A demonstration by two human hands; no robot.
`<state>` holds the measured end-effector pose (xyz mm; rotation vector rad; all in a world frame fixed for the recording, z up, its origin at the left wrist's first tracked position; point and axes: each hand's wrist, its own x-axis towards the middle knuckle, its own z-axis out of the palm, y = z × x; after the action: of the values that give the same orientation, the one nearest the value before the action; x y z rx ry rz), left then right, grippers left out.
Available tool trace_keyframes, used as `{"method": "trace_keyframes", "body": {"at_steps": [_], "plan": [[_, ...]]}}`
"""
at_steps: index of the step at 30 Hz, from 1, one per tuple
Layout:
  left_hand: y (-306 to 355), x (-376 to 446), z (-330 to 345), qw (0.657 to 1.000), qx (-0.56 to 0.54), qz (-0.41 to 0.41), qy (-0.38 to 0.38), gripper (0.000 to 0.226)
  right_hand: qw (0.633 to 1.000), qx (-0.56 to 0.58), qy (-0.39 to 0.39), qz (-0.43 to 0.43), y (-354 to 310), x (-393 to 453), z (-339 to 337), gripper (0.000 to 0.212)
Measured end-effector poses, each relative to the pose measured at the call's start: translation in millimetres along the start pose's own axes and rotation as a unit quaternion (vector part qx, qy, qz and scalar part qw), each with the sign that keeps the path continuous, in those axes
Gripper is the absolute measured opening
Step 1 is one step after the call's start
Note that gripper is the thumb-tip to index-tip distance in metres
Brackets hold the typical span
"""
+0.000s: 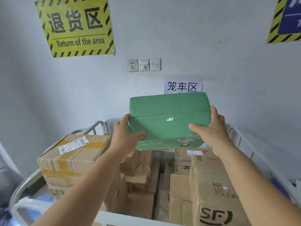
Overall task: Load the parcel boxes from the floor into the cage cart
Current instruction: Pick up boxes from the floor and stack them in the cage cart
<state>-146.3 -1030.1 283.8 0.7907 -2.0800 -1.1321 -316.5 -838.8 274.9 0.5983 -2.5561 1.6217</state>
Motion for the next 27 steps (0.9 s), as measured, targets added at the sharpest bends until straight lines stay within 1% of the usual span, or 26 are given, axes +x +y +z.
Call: {"method": "trace_keyframes", "body": {"at_steps": [6,10,14,20,22,24,25,27], "plan": [[-28.7,58.3,34.7,0.999,0.002,-0.036,0.017,0.079,0.999,-0.023,-0.044,0.012,16.9,67.9,38.0,0.103],[-56.1,85.3,54.0,0.998,0.008,-0.069,0.008,0.081,0.996,-0.053,-0.072,0.029,31.5,97.0,64.5,0.102],[-80.6,116.1,71.9,0.996,0.003,-0.092,-0.017,0.083,0.992,-0.076,-0.090,0.053,43.5,121.9,89.9,0.103],[-105.3,170.6,105.0,0.992,-0.019,-0.101,-0.075,0.086,0.988,-0.090,-0.071,0.106,62.3,156.7,108.1,0.101],[-111.2,187.0,120.7,0.990,-0.024,-0.097,-0.095,0.087,0.988,-0.088,-0.061,0.116,69.1,167.9,107.8,0.098],[-114.7,198.4,138.2,0.988,-0.024,-0.101,-0.111,0.082,0.986,-0.089,-0.055,0.129,80.6,178.6,105.4,0.093],[-116.4,202.8,147.8,0.987,-0.023,-0.103,-0.120,0.081,0.985,-0.088,-0.052,0.138,87.5,183.6,103.0,0.087],[-116.0,209.3,167.3,0.985,-0.014,-0.107,-0.135,0.080,0.982,-0.089,-0.048,0.158,101.6,193.4,96.6,0.065]]}}
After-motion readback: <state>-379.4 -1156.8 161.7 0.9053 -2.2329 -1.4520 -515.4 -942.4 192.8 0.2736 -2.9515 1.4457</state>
